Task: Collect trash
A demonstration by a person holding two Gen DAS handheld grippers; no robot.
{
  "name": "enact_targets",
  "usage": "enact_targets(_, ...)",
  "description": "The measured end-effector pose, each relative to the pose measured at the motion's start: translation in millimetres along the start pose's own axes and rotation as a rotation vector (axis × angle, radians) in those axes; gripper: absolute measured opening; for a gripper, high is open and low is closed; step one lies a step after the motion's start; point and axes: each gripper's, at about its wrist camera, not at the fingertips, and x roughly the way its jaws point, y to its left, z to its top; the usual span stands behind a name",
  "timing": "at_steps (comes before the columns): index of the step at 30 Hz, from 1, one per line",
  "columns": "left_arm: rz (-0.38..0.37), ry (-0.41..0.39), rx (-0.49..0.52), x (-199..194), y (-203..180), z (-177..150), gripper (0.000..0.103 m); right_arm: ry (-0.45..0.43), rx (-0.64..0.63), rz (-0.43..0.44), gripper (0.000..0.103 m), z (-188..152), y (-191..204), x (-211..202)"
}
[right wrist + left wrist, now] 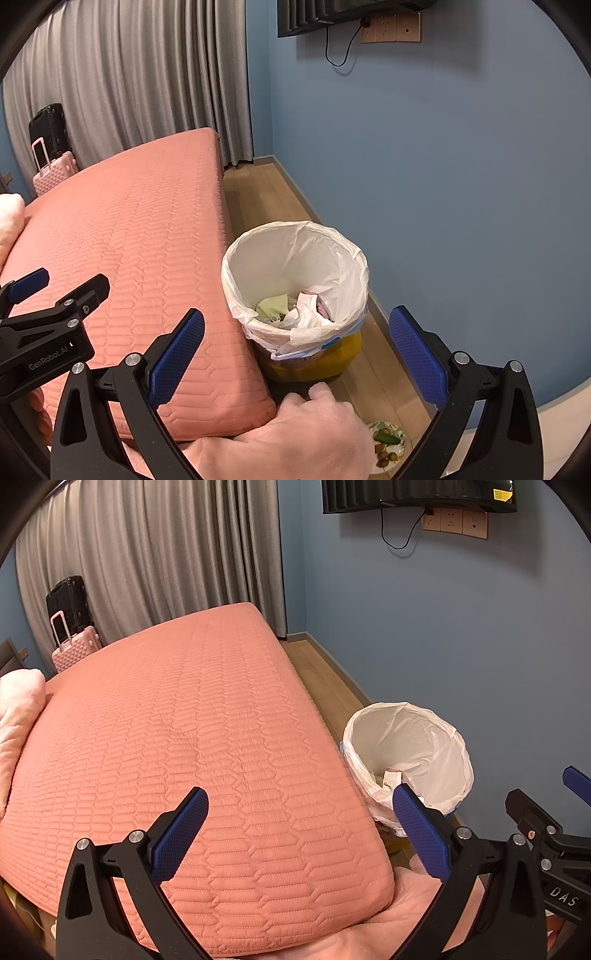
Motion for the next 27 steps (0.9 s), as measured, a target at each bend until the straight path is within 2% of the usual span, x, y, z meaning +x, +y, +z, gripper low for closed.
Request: enact_targets(27, -0.007, 0.007, 0.015, -1.0, -0.6, 0.4, 0.096, -0.001, -0.001, 0.000, 0.098, -0.2, 0.6, -0.6)
